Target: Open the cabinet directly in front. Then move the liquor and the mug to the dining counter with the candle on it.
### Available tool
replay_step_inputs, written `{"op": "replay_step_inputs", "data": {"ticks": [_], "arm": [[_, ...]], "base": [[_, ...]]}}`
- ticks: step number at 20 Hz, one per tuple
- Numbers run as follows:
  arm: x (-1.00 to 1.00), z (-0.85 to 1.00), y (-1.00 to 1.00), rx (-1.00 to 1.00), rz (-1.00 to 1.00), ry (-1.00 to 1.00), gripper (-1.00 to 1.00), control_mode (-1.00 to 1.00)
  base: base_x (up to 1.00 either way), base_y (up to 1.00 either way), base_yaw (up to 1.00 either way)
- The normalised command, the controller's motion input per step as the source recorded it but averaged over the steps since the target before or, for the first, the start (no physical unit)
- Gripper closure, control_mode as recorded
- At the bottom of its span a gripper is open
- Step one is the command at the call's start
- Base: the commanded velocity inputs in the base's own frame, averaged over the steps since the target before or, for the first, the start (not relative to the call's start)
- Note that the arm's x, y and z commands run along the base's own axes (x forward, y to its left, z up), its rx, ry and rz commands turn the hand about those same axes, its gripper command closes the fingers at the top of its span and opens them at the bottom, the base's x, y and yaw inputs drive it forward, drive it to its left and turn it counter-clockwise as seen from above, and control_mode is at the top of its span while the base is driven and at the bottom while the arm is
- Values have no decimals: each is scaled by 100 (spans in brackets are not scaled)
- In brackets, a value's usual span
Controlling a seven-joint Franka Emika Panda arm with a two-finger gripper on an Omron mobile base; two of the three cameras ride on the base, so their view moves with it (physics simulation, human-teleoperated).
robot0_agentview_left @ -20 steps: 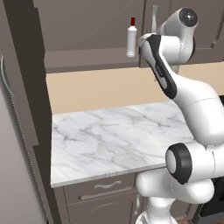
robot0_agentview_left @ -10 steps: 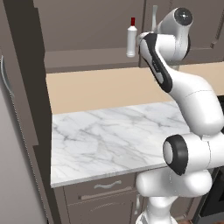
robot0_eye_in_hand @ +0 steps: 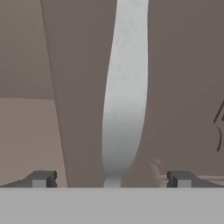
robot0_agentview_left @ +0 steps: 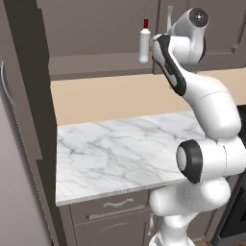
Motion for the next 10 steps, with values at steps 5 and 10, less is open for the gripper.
{"op": "replay_step_inputs", "data": {"ticks": [5,10], "arm": [[23,0,-3,0,0,0,-100,-100],[27,0,0,0,0,0,-100,-100]], "base": [[0,0,0],[0,0,0]]}}
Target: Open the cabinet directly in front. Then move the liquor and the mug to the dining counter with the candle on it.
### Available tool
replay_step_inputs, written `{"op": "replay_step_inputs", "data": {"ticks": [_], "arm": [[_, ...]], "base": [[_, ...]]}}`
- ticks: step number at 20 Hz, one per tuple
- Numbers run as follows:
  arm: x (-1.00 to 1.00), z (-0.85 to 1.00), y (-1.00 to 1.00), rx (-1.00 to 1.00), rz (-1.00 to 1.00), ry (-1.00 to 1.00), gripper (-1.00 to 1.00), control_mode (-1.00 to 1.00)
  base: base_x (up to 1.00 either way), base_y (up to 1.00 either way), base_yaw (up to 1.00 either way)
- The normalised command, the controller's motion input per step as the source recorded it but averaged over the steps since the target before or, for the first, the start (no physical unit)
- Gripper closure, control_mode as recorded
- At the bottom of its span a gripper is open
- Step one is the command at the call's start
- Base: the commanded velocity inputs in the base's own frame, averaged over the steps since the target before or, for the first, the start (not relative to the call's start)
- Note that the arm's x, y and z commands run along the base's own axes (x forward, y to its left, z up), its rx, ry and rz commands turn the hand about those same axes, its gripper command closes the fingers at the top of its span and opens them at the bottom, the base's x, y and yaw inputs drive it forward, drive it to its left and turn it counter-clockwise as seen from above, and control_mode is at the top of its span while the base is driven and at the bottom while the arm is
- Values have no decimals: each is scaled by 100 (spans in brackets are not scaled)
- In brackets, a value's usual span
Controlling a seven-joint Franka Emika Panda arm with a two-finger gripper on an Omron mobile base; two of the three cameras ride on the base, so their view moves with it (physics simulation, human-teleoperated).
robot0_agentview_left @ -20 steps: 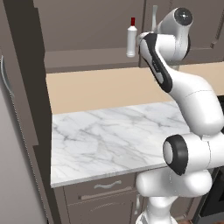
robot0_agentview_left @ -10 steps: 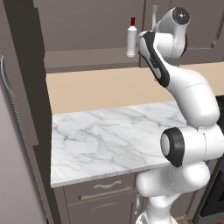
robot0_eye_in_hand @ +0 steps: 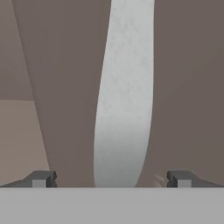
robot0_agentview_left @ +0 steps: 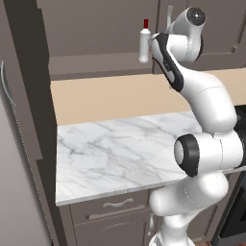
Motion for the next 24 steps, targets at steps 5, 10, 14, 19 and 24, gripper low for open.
{"op": "replay_step_inputs", "data": {"ticks": [5,10,14,19,24], "arm": [[29,0,0,0,0,0,-100,-100],[27,0,0,0,0,0,-100,-100],[21,-4,2,-2,0,0,100,-100],[20,-8,10,-6,0,0,100,-100],[1,-9,0,-5,0,-9,100,-100]], "base": [[0,0,0],[0,0,0],[0,0,0],[0,0,0],[0,0,0]]}}
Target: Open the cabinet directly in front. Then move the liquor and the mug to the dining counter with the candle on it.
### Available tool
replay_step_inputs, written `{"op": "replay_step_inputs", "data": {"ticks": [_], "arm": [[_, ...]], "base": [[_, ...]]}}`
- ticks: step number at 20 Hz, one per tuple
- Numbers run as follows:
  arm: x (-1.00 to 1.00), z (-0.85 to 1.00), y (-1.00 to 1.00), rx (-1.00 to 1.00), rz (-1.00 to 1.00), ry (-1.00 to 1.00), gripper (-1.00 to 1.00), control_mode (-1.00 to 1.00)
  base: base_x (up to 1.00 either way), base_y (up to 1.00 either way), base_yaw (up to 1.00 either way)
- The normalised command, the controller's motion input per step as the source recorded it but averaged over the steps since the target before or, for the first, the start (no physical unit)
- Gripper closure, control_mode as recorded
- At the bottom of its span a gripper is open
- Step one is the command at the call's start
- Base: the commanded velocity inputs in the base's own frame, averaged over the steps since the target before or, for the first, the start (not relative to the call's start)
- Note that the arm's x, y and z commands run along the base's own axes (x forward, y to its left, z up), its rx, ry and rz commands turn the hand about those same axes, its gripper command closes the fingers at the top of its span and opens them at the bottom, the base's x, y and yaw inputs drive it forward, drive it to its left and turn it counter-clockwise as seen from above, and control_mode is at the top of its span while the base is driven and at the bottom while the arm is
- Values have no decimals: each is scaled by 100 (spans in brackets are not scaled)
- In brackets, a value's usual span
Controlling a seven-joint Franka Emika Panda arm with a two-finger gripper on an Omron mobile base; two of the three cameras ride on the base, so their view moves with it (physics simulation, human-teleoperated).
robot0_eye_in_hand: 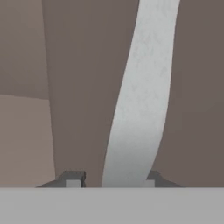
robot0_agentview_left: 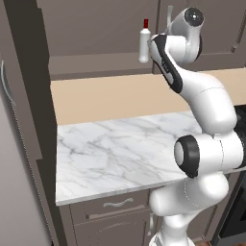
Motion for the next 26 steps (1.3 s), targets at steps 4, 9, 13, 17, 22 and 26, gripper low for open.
{"op": "replay_step_inputs", "data": {"ticks": [4,9,13,17,22,26], "arm": [[3,-3,-1,-3,-3,-10,100,-100],[14,-1,-17,0,-1,-6,100,-100],[16,0,-29,0,-2,-5,100,-100],[9,0,-39,0,-6,-4,100,-100],[0,0,-41,0,-12,-3,100,-100],[0,0,-48,0,-25,0,100,-100]], "base": [[0,0,0],[0,0,0],[0,0,0],[0,0,0],[0,0,0],[0,0,0]]}}
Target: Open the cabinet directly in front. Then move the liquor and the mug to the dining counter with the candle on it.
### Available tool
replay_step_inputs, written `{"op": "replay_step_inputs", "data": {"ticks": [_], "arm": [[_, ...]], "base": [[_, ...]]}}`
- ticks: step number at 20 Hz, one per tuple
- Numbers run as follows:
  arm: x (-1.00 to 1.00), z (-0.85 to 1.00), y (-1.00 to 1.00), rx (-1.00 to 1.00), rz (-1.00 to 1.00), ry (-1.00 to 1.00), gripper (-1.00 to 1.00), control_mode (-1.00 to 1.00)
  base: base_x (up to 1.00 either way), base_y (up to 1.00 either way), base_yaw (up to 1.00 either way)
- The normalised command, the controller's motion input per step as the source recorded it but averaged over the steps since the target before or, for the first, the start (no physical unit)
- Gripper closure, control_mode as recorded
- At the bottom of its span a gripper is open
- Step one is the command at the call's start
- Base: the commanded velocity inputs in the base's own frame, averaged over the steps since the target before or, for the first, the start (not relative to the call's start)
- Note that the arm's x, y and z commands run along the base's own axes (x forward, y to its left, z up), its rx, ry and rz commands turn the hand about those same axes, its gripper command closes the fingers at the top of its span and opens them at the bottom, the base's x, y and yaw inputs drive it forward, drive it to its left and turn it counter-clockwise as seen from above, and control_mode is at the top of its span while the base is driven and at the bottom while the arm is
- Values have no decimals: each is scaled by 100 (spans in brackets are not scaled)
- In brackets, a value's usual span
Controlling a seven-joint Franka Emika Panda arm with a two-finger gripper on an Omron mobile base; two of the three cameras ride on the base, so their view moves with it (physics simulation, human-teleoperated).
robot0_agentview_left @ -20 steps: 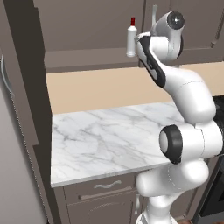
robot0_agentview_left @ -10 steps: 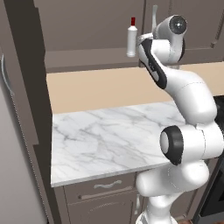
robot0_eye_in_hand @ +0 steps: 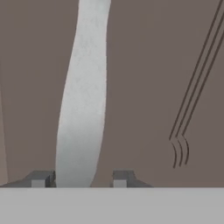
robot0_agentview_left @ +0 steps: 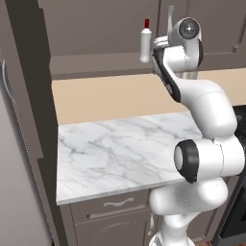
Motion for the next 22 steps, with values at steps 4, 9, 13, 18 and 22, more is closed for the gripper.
{"op": "replay_step_inputs", "data": {"ticks": [4,9,13,18,22], "arm": [[0,0,-57,0,-37,0,100,-100],[0,0,-61,0,-39,0,100,-100],[0,0,-78,0,-35,0,100,-100],[-1,0,-91,0,-34,0,100,-100],[-11,0,-100,0,-32,0,100,-100]], "base": [[0,0,0],[0,0,0],[0,0,0],[0,0,0],[0,0,0]]}}
